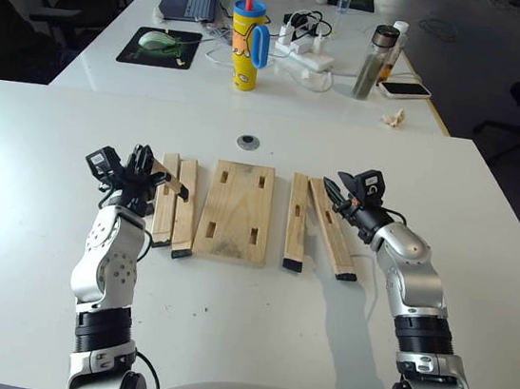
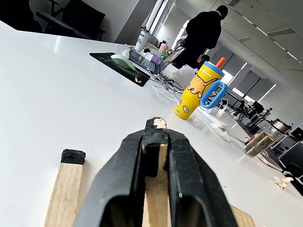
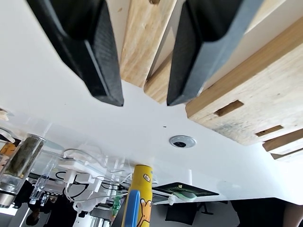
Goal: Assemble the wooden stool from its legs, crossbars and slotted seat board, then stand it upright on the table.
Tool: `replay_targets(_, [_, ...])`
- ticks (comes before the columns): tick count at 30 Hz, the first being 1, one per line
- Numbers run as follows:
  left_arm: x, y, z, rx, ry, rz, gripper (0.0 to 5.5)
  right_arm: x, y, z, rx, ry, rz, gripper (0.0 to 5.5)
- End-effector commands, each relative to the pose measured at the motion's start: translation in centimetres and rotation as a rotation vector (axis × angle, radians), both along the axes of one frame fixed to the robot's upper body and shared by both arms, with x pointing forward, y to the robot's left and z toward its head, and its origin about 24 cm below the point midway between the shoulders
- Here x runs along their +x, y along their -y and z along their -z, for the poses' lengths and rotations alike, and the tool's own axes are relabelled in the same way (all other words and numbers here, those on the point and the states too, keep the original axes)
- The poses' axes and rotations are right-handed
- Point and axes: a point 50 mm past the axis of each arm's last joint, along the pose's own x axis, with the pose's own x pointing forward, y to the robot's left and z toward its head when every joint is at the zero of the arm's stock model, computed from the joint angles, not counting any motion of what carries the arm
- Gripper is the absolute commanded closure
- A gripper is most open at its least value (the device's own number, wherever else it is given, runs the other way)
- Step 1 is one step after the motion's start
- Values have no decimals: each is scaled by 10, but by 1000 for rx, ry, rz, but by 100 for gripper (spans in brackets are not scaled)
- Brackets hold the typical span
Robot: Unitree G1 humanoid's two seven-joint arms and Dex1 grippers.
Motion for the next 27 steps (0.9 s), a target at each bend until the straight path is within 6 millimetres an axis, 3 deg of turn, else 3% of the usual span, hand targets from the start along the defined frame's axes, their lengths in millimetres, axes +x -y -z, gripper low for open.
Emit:
replay_targets(1, [-1,0,7,15,-34,-14,506,1,-2,-3,-6,9,-10,382])
replay_targets(15, [3,1,19,93,-133,-90,506,-2,-12,-8,-41,24,-59,382])
replay_targets(20, [-1,18,23,357,-193,-8,506,-3,-13,-9,-56,23,-65,382])
replay_targets(24, [-13,36,40,497,-205,104,506,-5,-14,-10,-63,26,-71,382])
replay_targets(27, [-24,37,61,502,-246,138,506,-6,-16,-11,-68,24,-79,382])
